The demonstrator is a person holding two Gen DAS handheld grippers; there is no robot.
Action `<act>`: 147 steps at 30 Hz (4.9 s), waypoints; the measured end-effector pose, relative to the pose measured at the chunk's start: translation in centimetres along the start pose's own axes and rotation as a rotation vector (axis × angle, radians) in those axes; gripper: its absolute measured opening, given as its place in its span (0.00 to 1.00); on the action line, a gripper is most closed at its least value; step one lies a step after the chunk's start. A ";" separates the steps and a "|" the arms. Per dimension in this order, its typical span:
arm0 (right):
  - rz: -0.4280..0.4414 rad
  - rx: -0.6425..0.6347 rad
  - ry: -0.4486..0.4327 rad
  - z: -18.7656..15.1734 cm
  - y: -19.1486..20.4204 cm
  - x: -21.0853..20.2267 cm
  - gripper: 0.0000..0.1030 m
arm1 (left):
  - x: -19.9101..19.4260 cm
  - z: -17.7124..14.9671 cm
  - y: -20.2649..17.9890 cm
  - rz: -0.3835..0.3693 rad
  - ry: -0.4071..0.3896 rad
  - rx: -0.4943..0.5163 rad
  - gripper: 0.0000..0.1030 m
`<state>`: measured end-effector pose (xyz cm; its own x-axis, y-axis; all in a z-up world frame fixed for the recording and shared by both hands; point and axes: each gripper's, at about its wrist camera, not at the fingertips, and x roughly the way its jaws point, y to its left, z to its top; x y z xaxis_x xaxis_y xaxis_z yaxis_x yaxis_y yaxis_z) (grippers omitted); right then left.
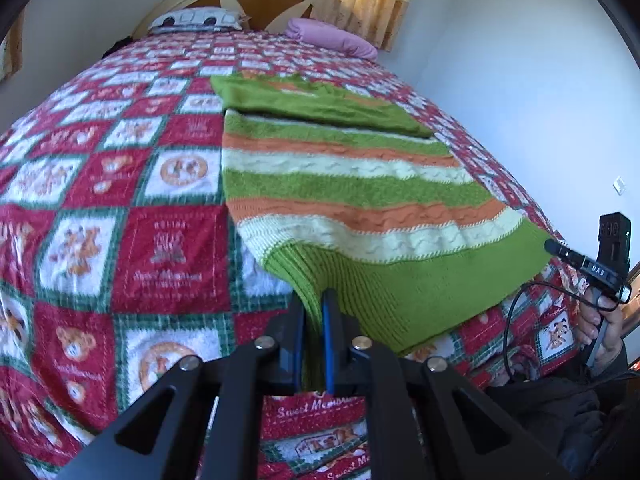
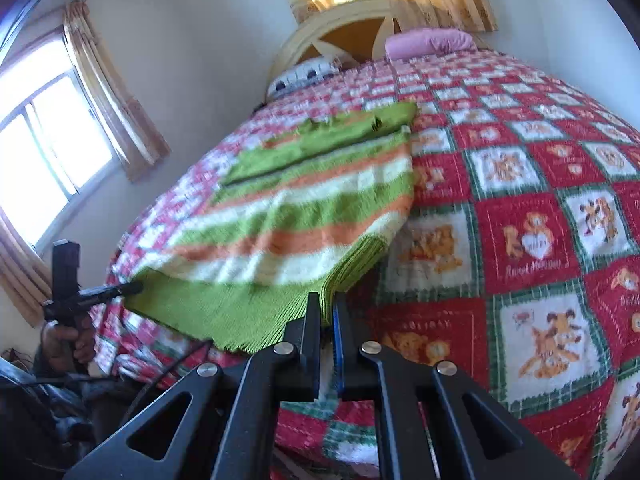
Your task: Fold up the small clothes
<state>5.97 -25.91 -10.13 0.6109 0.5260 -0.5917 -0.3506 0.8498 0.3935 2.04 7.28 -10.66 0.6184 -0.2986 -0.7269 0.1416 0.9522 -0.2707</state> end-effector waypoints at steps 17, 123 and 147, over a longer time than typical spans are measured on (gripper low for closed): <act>0.067 0.018 -0.108 3.8 0.5 -1.6 0.03 | -1.4 1.9 -1.5 0.129 0.022 0.162 0.08; -0.426 -0.138 0.154 31.2 -10.1 34.7 0.03 | 25.7 29.9 9.9 0.331 -0.005 0.019 0.24; -0.297 -0.249 0.217 19.3 -4.2 26.0 0.47 | 20.0 20.4 9.4 0.304 -0.020 -0.121 0.88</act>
<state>37.03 -16.46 -13.56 0.5571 0.2299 -0.7980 -0.3588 0.9332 0.0184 31.44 11.57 -14.85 0.6337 0.0009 -0.7736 -0.1440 0.9827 -0.1169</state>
